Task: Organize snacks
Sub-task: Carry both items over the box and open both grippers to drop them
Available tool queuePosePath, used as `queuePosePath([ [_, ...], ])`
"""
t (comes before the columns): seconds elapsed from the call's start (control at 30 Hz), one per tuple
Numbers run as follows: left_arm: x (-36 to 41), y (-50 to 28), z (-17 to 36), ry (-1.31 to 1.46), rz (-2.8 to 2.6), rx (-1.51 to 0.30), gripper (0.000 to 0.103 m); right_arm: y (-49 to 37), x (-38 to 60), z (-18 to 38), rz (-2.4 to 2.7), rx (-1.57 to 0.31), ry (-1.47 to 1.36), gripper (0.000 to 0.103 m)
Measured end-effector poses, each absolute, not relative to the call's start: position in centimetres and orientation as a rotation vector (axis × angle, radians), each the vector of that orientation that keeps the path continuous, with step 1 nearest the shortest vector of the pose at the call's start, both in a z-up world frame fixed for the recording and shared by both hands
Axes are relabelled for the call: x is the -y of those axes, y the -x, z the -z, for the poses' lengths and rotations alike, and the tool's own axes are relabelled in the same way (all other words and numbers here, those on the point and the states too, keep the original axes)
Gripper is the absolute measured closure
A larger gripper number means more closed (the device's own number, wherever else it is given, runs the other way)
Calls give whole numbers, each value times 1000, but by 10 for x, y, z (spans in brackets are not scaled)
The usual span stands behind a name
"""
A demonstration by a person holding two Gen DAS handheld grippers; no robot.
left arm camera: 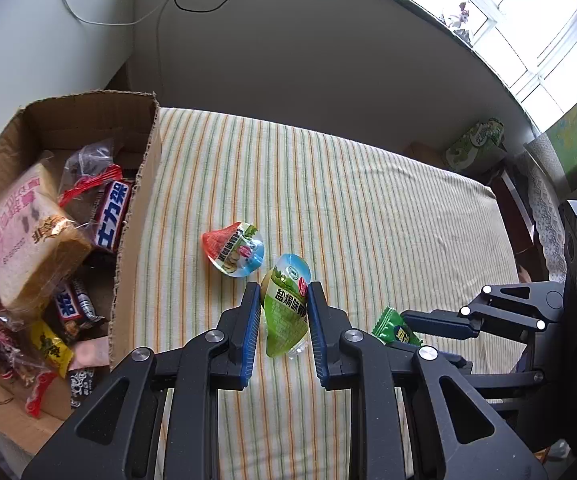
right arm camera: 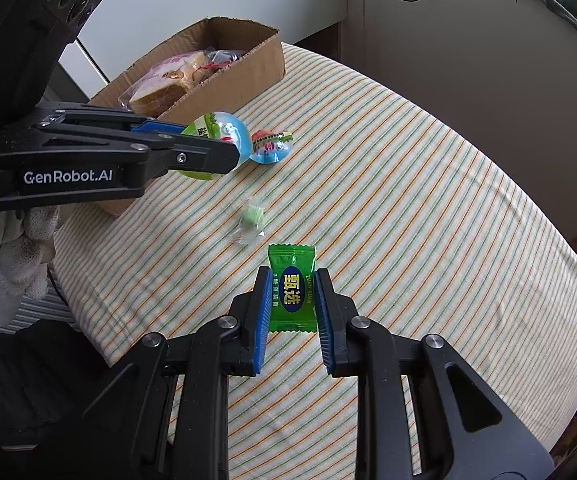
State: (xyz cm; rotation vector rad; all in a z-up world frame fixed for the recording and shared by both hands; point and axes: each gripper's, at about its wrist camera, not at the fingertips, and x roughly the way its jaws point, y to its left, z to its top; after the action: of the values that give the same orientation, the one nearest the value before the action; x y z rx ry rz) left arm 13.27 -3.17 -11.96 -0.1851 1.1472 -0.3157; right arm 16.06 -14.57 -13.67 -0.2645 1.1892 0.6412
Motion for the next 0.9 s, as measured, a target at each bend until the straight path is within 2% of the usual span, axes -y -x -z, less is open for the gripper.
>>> queuePosePath([
  [0.47, -21, -106, 91, 201, 246, -1094, 81, -171, 93, 104, -682, -1140, 281, 81],
  [0.9, -89, -89, 95, 257, 115, -1071, 81, -173, 20, 94, -787, -1114, 319, 81],
])
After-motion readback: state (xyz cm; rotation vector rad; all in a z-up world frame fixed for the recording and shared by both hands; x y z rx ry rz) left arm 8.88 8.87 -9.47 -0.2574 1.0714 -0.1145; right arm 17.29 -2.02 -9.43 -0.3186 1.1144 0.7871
